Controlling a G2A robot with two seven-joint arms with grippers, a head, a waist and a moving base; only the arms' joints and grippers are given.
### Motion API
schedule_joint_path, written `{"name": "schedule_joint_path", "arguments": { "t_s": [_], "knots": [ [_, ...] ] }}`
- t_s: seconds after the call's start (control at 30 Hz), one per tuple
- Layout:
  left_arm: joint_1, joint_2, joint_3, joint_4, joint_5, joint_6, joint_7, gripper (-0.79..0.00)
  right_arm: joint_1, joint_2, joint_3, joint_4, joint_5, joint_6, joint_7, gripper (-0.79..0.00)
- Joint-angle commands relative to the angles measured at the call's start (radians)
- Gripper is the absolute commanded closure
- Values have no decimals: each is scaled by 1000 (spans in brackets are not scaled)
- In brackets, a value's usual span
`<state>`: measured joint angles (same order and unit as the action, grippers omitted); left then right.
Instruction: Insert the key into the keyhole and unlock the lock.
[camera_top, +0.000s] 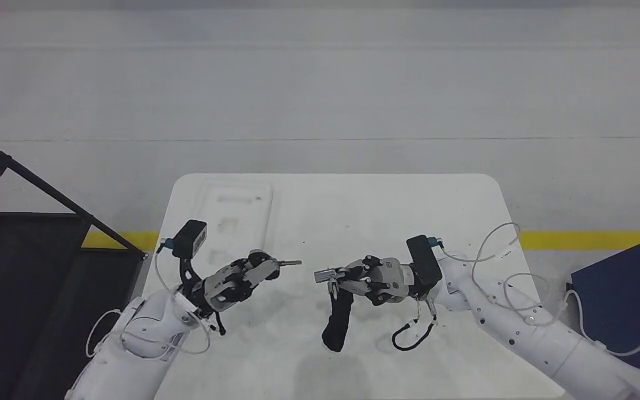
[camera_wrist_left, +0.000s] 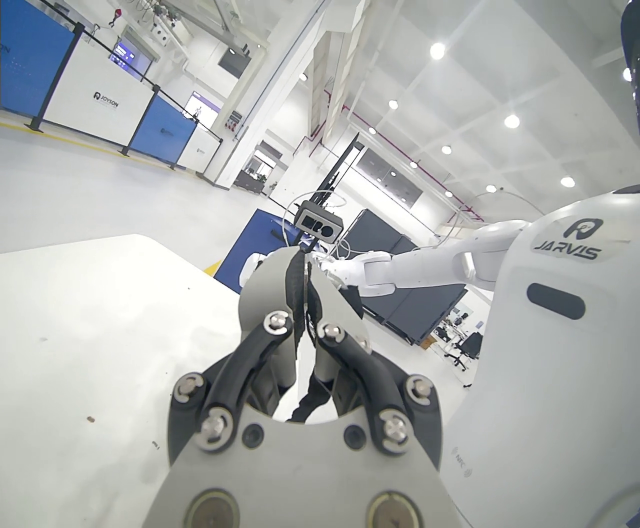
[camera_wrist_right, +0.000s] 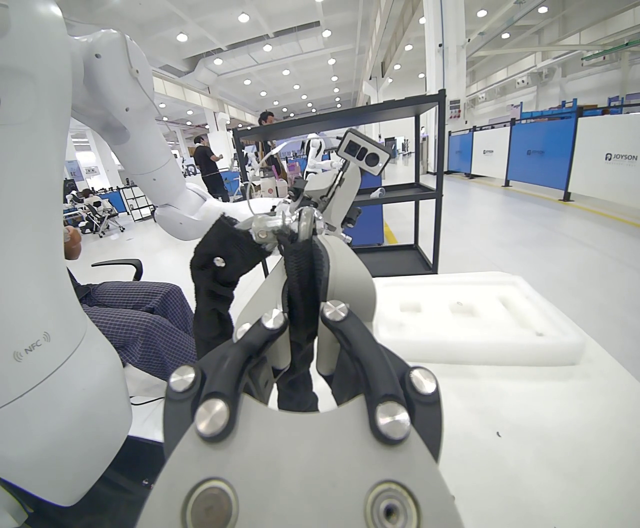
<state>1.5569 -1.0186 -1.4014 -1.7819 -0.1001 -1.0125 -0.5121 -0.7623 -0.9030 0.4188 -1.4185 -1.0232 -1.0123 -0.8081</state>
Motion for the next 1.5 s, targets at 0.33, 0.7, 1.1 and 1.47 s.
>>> {"name": "schedule_joint_path", "arguments": {
  "t_s": [0.33,0.7,1.1,1.47],
  "knots": [
    [-39,-6,-42,-78,-173,0,-270,0,0,0,0,0,0,0,0,0],
    [-48,-65,-62,-44,-207,0,-296,0,0,0,0,0,0,0,0,0],
    [11,-107,-89,-5,-122,0,-296,0,0,0,0,0,0,0,0,0],
    [22,-110,-88,-6,-104,0,-296,0,0,0,0,0,0,0,0,0]
  ]
}}
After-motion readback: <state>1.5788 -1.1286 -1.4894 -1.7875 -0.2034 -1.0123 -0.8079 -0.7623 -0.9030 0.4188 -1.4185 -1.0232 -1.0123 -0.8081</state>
